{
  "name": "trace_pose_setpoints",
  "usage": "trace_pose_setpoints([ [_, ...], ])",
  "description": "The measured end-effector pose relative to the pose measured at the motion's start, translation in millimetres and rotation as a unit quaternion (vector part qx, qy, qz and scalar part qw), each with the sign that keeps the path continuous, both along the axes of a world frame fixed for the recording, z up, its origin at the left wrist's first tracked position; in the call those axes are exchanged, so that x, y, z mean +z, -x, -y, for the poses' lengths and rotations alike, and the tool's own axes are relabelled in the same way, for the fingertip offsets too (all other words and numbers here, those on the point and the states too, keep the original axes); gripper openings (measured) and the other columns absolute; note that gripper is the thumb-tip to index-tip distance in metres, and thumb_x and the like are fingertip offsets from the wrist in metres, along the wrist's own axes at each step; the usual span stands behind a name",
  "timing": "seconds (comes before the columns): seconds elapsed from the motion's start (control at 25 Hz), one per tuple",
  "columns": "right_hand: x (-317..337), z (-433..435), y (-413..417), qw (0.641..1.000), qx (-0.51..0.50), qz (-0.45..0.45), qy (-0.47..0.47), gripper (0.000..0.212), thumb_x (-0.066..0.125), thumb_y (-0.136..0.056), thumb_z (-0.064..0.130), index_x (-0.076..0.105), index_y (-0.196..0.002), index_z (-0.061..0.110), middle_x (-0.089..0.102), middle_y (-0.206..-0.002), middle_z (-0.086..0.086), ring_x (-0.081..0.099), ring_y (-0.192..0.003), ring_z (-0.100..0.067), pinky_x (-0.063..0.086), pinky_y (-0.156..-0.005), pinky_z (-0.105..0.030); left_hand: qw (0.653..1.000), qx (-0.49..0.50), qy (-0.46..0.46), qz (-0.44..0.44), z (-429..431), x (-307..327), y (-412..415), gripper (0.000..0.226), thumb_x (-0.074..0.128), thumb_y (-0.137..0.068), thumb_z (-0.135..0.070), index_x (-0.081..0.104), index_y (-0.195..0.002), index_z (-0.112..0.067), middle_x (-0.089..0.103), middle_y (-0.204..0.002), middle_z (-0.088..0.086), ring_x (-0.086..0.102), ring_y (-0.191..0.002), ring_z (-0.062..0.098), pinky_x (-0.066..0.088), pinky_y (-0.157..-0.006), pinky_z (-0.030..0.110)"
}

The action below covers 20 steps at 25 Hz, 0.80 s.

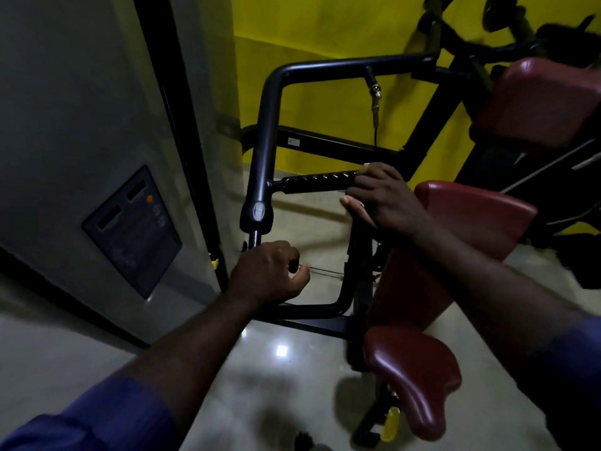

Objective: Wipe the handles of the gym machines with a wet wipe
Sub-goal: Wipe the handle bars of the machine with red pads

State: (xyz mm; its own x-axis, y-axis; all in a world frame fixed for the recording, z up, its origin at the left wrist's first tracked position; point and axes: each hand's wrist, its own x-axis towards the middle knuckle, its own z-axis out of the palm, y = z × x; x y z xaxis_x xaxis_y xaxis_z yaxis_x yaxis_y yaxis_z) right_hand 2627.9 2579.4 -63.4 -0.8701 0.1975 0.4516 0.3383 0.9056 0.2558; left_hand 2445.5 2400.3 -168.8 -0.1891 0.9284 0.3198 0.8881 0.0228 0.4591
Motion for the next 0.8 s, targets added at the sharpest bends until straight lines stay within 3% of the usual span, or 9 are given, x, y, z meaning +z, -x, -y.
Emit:
trace_pose_setpoints([
  [0.12,-39,50,-17,1.0,0.009,0.006,0.017,0.035,0.048,-0.107,0.033,0.067,-0.085,0.014,0.061,-0.085,-0.005,0.06,-0.1,-0.03,0.034,-0.115,-0.046,1.0,-0.001,-0.009,0.005,0,-1,1,0.036,0.051,-0.08,-0.053,0.059,-0.064,-0.022,0.06,-0.07,-0.007,0.061,-0.066,0.017,0.045,-0.057,0.028],
  [0.28,-38,62,-32,0.979,0.138,0.145,-0.033,0.031,0.049,-0.107,0.037,0.065,-0.087,0.019,0.063,-0.087,-0.002,0.065,-0.1,-0.027,0.044,-0.108,-0.041,1.0,-0.012,-0.015,-0.001,0,-3,2,0.037,0.053,-0.081,-0.052,0.061,-0.065,-0.02,0.06,-0.07,-0.006,0.061,-0.067,0.018,0.046,-0.059,0.028],
  [0.44,6,-4,2,0.997,0.051,0.061,-0.007,0.042,0.04,-0.11,0.034,0.065,-0.084,0.014,0.062,-0.081,-0.005,0.056,-0.082,-0.029,0.048,-0.086,-0.043,1.0,-0.006,-0.006,-0.001,-1,-1,2,0.04,0.049,-0.08,-0.054,0.062,-0.065,-0.019,0.061,-0.071,-0.005,0.062,-0.067,0.019,0.05,-0.061,0.03],
  [0.56,3,-16,9,0.977,0.004,-0.086,0.194,0.048,0.036,-0.111,0.035,0.065,-0.079,0.014,0.059,-0.075,-0.002,0.048,-0.071,-0.024,0.044,-0.068,-0.045,1.0,0.0,-0.003,-0.009,-4,-2,1,0.039,0.049,-0.08,-0.055,0.061,-0.065,-0.021,0.062,-0.072,-0.006,0.063,-0.069,0.019,0.049,-0.061,0.03],
  [0.6,-3,-11,12,0.94,-0.009,-0.174,0.294,0.047,0.037,-0.111,0.034,0.065,-0.078,0.015,0.06,-0.073,0.0,0.053,-0.07,-0.022,0.046,-0.066,-0.045,1.0,0.003,0.003,-0.013,-5,-2,2,0.038,0.05,-0.079,-0.055,0.061,-0.065,-0.022,0.062,-0.072,-0.006,0.063,-0.069,0.018,0.048,-0.061,0.029],
  [0.64,-8,-3,19,0.873,-0.026,-0.273,0.404,0.047,0.037,-0.112,0.032,0.065,-0.078,0.015,0.062,-0.072,0.002,0.059,-0.068,-0.02,0.051,-0.064,-0.046,1.0,0.008,0.008,-0.019,-5,-3,2,0.037,0.051,-0.079,-0.055,0.061,-0.065,-0.022,0.061,-0.071,-0.007,0.062,-0.068,0.018,0.047,-0.061,0.029],
  [0.72,-12,11,32,0.687,-0.047,-0.432,0.583,0.047,0.035,-0.113,0.033,0.063,-0.082,0.012,0.063,-0.07,0.0,0.062,-0.061,-0.016,0.06,-0.063,-0.043,0.999,0.02,0.01,-0.028,-5,-3,1,0.036,0.053,-0.079,-0.055,0.06,-0.064,-0.023,0.057,-0.069,-0.01,0.06,-0.065,0.017,0.046,-0.059,0.028],
  [0.8,-15,17,36,0.528,-0.042,-0.525,0.666,0.047,0.036,-0.113,0.034,0.063,-0.087,0.006,0.063,-0.072,-0.009,0.061,-0.057,-0.016,0.061,-0.065,-0.041,0.999,0.026,-0.003,-0.035,-5,-2,-1,0.035,0.055,-0.08,-0.053,0.059,-0.064,-0.023,0.054,-0.067,-0.011,0.057,-0.061,0.016,0.042,-0.057,0.026],
])
